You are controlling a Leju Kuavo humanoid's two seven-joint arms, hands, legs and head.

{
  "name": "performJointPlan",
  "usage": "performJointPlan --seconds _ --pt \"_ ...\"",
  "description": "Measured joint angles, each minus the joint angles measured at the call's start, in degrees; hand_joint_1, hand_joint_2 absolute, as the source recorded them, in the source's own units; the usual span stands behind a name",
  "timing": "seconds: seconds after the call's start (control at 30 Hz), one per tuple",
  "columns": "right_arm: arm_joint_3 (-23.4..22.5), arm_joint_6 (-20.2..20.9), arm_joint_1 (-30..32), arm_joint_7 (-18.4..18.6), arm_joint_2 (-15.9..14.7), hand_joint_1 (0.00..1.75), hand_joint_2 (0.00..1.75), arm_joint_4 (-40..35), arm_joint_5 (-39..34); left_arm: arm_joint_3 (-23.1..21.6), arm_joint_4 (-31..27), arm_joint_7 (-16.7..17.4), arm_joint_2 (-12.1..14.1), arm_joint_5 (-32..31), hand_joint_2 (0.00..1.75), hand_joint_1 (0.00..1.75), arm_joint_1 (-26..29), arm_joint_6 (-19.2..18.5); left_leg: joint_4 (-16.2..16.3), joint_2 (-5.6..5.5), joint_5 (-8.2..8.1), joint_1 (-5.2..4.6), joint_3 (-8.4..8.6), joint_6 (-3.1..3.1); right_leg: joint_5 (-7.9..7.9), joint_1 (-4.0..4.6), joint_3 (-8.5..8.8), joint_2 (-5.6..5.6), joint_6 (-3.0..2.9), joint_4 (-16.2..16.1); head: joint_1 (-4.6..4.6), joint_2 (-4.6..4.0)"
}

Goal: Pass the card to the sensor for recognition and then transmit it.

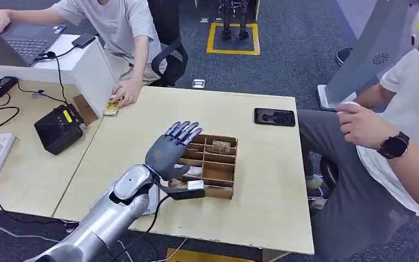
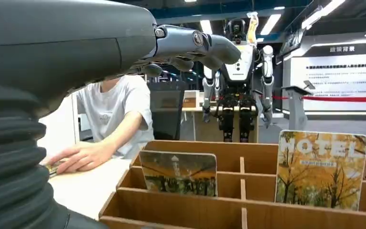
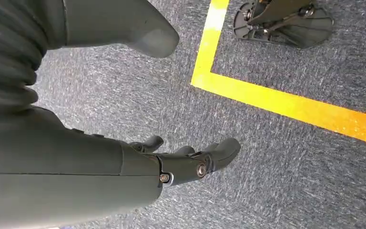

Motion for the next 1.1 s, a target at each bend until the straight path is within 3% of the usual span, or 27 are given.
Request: performJointPlan --seconds 1.1 --pt "-0.94 0.0 -0.01 0.0 0.02 0.0 1.75 0.0 0.85 0.0 3.93 0.48 0.68 -0.63 1.75 0.0 -0.78 -0.55 0.0 0.0 0.0 0.0 -0.01 0.0 0.0 0.0 0.0 0.0 0.0 0.0 0.0 0.02"
